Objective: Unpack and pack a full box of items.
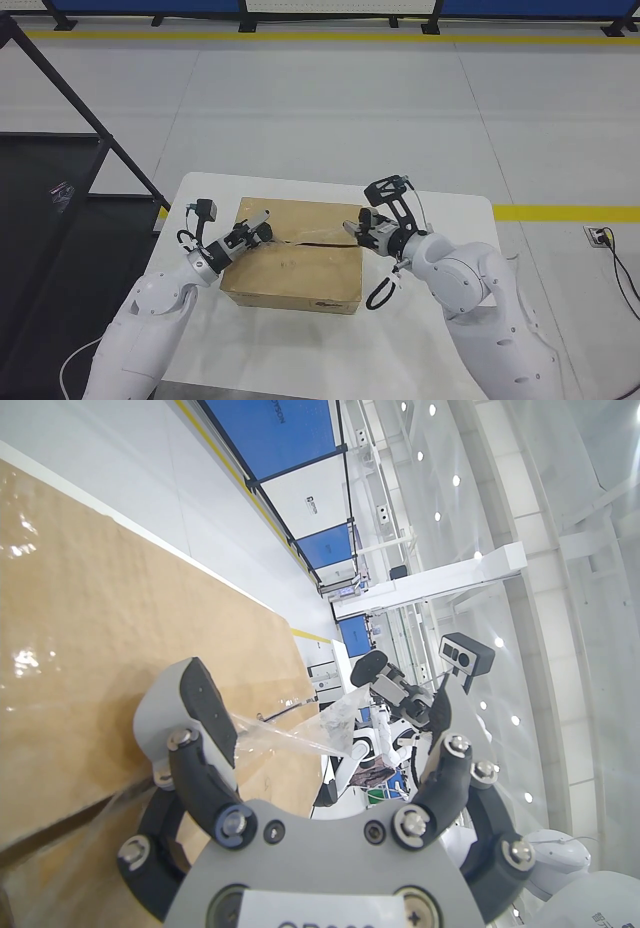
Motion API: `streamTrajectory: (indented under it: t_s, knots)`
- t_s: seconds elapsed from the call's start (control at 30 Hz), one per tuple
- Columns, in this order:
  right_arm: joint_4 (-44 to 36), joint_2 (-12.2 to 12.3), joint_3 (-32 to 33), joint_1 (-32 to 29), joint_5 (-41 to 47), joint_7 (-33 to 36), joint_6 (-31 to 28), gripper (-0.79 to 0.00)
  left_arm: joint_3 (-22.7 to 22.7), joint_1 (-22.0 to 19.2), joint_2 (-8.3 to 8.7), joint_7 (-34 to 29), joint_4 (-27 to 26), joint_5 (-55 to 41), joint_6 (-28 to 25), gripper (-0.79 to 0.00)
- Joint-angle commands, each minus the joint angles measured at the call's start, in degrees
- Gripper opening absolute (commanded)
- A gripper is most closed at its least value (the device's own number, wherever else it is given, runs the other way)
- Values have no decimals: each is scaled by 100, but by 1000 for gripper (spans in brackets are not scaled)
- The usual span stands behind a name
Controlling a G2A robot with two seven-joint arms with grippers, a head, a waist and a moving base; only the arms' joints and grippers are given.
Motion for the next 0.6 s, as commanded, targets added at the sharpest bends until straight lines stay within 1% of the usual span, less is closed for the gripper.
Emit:
streamTrajectory:
  t_s: [0.0,0.33,0.5,0.57]
  knots:
    - [-1,9,19,1,-5,-15,35,-483,-7,5,-1,-2,-9,3,6,0]
    - [0,46,54,-2,-28,-40,150,-480,-35,20,-7,-29,-33,-8,28,0]
    - [104,48,-23,45,269,-10,-59,-471,-42,25,-13,-24,-35,-17,26,0]
    - [178,39,-95,100,301,-50,-45,-468,-46,27,-14,-26,-39,-16,25,0]
